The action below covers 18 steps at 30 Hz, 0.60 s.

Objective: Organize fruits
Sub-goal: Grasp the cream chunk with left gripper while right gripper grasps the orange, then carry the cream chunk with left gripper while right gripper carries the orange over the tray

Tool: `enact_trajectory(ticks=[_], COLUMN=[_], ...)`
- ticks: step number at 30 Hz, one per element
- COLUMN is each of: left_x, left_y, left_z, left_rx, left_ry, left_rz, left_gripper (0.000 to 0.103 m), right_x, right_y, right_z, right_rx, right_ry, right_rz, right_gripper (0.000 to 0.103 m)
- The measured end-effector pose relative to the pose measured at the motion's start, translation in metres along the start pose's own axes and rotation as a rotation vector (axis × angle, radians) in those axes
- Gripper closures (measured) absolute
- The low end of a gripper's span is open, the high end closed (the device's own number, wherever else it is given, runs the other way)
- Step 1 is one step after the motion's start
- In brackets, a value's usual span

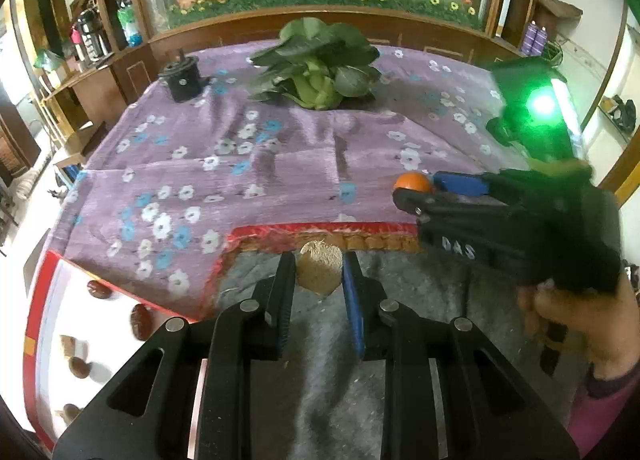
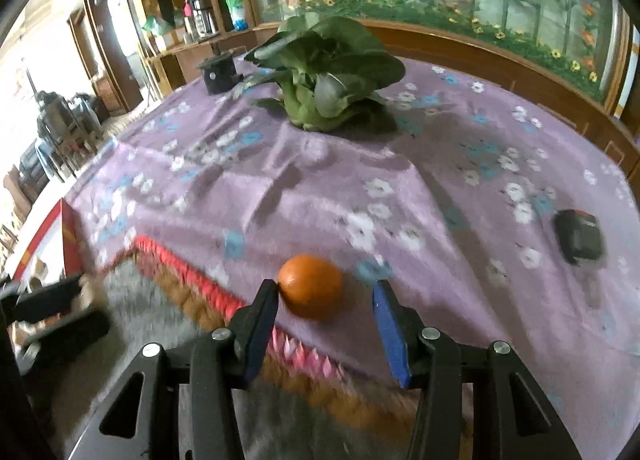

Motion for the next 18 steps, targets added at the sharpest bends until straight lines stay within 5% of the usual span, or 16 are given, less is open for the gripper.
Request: enact_trajectory(ticks=[2,18], left_x=[-0.004,-0.037], left_y=[0.002,0.029], left_z=[0.003,0.032], left_rx=[0.001,0.014], left_ry=[0.01,0.086], left_rz=[0.0,-0.022], left_gripper=[0.08,0.08], right_x=[-0.004,-0.054], right_y=[-0.004,0.075], right_z=[0.0,0.025], right_rx=[-0.012,0.109], right_ry=[0.01,0.176], right_rz=[-0.012,0.159], right_gripper=[0.068,0.068])
Point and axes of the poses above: each gripper's, at about its wrist camera, not at the fingertips, and y roughly against the way its jaws point, x to its right, z to its underside, the point moved 2 cm from there along -y, roughly the way its jaws point, and after that the axes turned 1 degree about -y, right-handed, at the moved point
